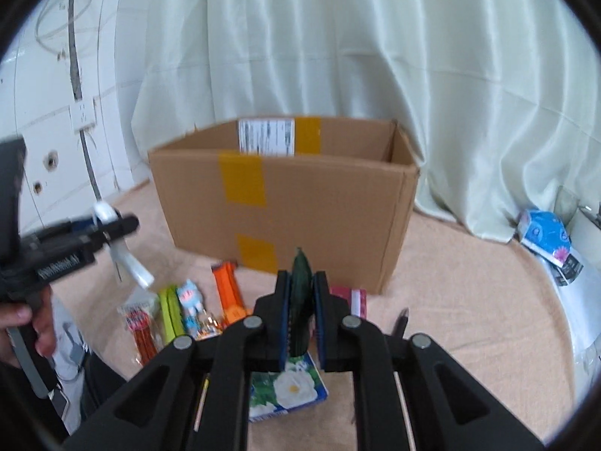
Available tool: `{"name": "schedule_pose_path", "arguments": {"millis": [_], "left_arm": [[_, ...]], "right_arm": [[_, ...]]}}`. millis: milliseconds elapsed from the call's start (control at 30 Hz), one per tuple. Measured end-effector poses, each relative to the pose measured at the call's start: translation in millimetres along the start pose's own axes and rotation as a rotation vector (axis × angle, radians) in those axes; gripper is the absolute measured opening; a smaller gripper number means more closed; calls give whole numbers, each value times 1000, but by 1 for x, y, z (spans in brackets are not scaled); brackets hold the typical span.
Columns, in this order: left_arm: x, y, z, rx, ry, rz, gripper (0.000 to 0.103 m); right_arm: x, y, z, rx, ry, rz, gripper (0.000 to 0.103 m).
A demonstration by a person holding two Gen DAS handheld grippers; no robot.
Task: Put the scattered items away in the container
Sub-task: 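Carry the white clip and green snack bag with both grippers over the box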
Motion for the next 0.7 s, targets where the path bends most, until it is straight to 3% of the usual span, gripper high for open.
{"name": "schedule_pose_path", "arguments": {"millis": [267, 700], "left_arm": [[-6, -4, -2, -5, 14, -7, 44], [-5, 3, -11, -8, 25, 5, 44]], "right_arm": [[-11, 3, -36, 42, 109, 28, 14], [-15, 7, -57, 44, 156, 37, 15]]}}
Point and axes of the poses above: each gripper's, at about its wrist camera, not at the fingertips, and z roughly against the way its jaws point, y to its left, x to its top, the point moved 1 cm from there along -z, roughly the way its jaws point, and after that the axes turned 15 degrees about y, right-handed, at the moved point
